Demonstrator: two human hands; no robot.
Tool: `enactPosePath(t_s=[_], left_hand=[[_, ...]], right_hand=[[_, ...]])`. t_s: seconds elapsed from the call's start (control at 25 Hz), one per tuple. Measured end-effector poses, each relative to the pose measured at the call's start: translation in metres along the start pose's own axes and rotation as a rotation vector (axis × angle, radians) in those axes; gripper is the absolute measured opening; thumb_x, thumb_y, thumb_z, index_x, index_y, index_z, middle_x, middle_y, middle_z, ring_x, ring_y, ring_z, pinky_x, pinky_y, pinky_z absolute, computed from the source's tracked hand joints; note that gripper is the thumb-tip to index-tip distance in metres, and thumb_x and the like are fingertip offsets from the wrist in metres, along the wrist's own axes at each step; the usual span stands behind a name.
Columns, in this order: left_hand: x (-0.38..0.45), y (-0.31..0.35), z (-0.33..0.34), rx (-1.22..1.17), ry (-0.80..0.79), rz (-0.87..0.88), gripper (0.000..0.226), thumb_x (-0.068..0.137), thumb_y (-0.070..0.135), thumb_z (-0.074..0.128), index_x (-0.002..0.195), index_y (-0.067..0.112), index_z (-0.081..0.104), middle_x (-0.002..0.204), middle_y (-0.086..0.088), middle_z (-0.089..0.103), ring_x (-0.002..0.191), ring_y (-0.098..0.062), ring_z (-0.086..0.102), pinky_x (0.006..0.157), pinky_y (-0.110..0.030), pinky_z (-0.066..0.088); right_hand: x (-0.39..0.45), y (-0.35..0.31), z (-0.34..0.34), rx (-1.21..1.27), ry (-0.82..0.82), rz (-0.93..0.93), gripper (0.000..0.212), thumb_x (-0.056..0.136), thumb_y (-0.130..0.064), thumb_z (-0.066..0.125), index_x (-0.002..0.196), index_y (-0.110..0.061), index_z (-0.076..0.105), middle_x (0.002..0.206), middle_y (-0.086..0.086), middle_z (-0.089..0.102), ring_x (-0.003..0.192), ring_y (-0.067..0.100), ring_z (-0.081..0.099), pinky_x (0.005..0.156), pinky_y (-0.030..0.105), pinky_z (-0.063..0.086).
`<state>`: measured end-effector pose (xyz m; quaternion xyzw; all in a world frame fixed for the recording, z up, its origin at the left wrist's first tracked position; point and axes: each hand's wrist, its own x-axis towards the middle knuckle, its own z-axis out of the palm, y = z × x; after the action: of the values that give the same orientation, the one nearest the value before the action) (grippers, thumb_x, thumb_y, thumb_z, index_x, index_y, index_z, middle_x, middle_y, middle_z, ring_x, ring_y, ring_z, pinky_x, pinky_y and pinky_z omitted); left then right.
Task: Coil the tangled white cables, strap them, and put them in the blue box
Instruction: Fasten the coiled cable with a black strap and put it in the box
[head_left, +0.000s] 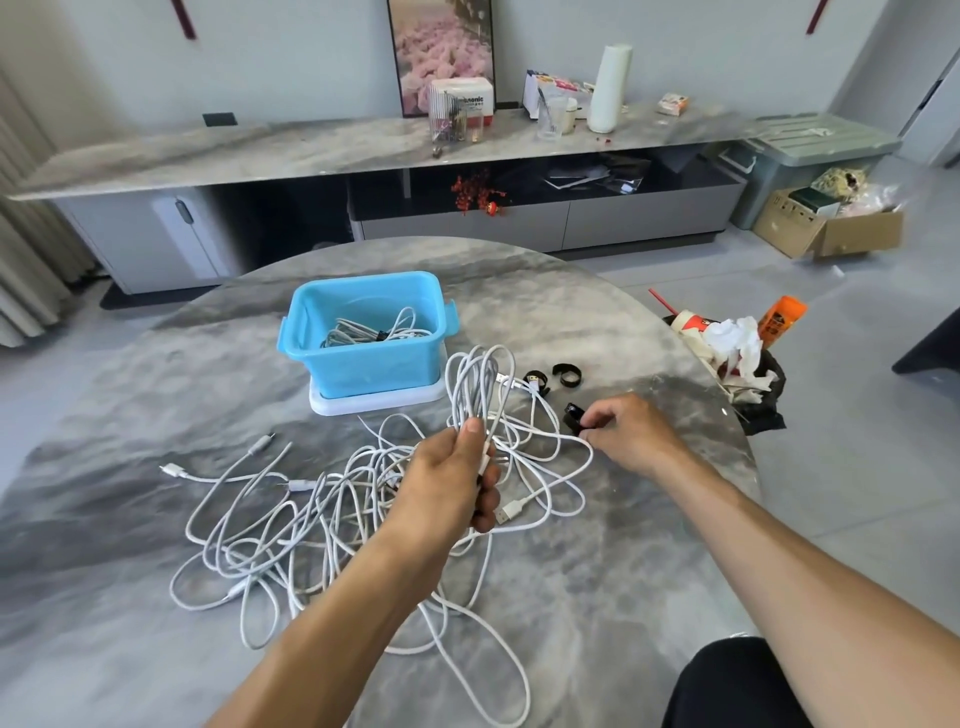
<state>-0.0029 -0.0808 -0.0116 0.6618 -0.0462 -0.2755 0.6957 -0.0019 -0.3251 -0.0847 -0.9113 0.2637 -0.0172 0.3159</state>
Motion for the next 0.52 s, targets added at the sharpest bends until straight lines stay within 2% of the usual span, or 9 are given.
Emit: enactPosePath(t_s=[0.12,0.24,0.36,0.44,0.52], left_hand=[[-0.001,-0.003,0.002,0.003,-0.011,-0.011,0.032,0.105,0.034,0.04,0.082,0.012,0.041,0.063,-0.002,0.047,0.049,-0.014,0.041,0.043,-0.026,0.033],[0.0,-0.003,0.001,0.002,-0.015,-0.002,0.032,0.105,0.034,0.04,0.082,0.011,0.042,0.063,-0.002,0.048,0.049,-0.014,0.041,0.043,-0.025,0.034],[-0.002,0.0,0.001,0.002,-0.012,0.012,0.032,0.105,0.033,0.04,0.08,0.012,0.042,0.061,0.0,0.047,0.047,-0.013,0.041,0.042,-0.025,0.033],[-0.004,0.002,0.003,-0.001,-0.007,0.009,0.032,0.105,0.033,0.041,0.08,0.012,0.042,0.062,-0.001,0.047,0.047,-0.013,0.041,0.042,-0.025,0.032],[-0.006,0.004,0.004,-0.008,-0.001,0.006,0.032,0.105,0.033,0.041,0.08,0.013,0.041,0.063,-0.002,0.047,0.047,-0.013,0.041,0.042,-0.025,0.032]], right_hand=[[0.002,-0.006,-0.001,0.155,0.064,0.019,0.011,0.092,-0.018,0.062,0.083,-0.023,0.059,0.088,-0.002,0.061,0.084,0.019,0.056,0.071,0.028,0.037],[0.001,-0.017,-0.004,0.426,0.11,-0.043,0.014,0.096,-0.017,0.055,0.084,-0.024,0.056,0.087,-0.001,0.069,0.079,0.016,0.06,0.069,0.03,0.041],[-0.011,-0.029,-0.003,0.511,0.033,-0.118,0.013,0.099,-0.007,0.051,0.093,-0.017,0.057,0.075,0.004,0.068,0.062,0.005,0.062,0.061,0.022,0.046],[-0.018,-0.035,-0.001,0.542,-0.017,-0.135,0.014,0.098,-0.006,0.055,0.09,-0.017,0.058,0.065,0.003,0.063,0.053,0.009,0.058,0.051,0.022,0.041],[-0.023,-0.039,-0.002,0.565,-0.053,-0.131,0.016,0.096,-0.007,0.061,0.083,-0.017,0.06,0.059,0.004,0.059,0.051,0.014,0.055,0.05,0.025,0.039]])
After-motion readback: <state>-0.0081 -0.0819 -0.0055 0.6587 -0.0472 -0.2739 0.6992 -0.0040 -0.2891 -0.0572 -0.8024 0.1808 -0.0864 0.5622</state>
